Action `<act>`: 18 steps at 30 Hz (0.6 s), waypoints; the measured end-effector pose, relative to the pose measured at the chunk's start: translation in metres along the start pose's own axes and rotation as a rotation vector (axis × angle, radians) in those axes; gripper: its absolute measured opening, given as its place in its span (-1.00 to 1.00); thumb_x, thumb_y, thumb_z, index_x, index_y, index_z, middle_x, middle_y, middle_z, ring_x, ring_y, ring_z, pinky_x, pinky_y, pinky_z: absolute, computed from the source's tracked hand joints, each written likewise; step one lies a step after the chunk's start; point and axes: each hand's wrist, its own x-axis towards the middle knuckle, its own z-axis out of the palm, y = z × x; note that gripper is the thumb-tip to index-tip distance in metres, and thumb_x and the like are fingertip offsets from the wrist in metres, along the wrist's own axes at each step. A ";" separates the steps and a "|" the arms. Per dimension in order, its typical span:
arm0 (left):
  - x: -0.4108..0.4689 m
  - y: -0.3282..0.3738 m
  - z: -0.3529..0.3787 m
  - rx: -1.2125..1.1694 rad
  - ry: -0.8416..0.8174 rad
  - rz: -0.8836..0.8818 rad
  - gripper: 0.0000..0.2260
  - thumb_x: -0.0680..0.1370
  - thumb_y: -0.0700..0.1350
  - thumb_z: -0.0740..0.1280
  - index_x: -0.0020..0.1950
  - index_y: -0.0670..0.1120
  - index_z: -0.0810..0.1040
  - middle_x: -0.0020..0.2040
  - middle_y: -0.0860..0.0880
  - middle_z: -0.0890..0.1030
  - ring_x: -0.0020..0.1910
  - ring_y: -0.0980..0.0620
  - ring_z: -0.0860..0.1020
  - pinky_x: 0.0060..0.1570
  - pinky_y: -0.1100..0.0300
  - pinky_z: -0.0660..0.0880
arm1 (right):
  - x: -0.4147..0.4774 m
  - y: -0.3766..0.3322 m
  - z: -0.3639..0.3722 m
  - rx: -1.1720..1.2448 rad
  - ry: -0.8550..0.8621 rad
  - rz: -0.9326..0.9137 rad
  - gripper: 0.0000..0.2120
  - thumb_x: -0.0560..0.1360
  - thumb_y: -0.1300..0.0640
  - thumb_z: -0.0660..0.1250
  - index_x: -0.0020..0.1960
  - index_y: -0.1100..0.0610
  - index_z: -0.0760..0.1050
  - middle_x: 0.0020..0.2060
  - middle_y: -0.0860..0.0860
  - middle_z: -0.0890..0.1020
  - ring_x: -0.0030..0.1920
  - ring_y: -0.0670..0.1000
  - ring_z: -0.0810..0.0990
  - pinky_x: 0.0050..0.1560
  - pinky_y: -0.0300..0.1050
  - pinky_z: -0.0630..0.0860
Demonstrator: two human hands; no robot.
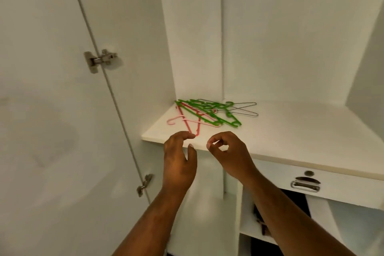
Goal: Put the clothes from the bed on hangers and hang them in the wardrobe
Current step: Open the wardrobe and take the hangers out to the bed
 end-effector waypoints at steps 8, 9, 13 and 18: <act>0.021 -0.006 0.102 -0.066 -0.184 -0.111 -0.78 0.62 -0.21 0.31 0.22 0.00 0.57 0.20 0.13 0.56 0.28 0.13 0.46 0.27 0.37 0.30 | 0.027 0.056 -0.065 -0.035 0.061 0.152 -0.94 0.54 0.06 0.44 0.00 -0.05 0.57 -0.01 -0.18 0.61 -0.01 -0.18 0.58 -0.13 -0.44 0.45; 0.026 -0.011 0.111 -0.069 -0.201 -0.131 -0.79 0.62 -0.20 0.31 0.22 0.01 0.56 0.21 0.11 0.56 0.28 0.13 0.46 0.30 0.29 0.33 | 0.033 0.063 -0.065 -0.039 0.063 0.167 -0.93 0.54 0.06 0.44 0.00 -0.04 0.58 -0.01 -0.18 0.61 -0.02 -0.19 0.58 -0.16 -0.46 0.45; 0.052 -0.038 0.139 -0.071 -0.239 -0.192 -0.79 0.63 -0.18 0.29 0.23 0.04 0.55 0.24 0.10 0.55 0.31 0.14 0.42 0.34 0.24 0.27 | 0.060 0.090 -0.057 -0.087 0.057 0.202 -0.92 0.54 0.06 0.44 -0.02 -0.07 0.56 -0.04 -0.20 0.60 -0.05 -0.21 0.57 -0.16 -0.48 0.43; 0.104 -0.094 0.170 -0.060 -0.226 -0.209 -0.79 0.62 -0.22 0.29 0.20 0.01 0.57 0.19 0.10 0.54 0.27 0.08 0.45 0.28 0.23 0.31 | 0.110 0.132 -0.037 -0.219 0.079 0.159 -0.87 0.51 0.06 0.46 -0.07 -0.13 0.55 -0.04 -0.22 0.57 -0.01 -0.19 0.54 -0.01 -0.21 0.53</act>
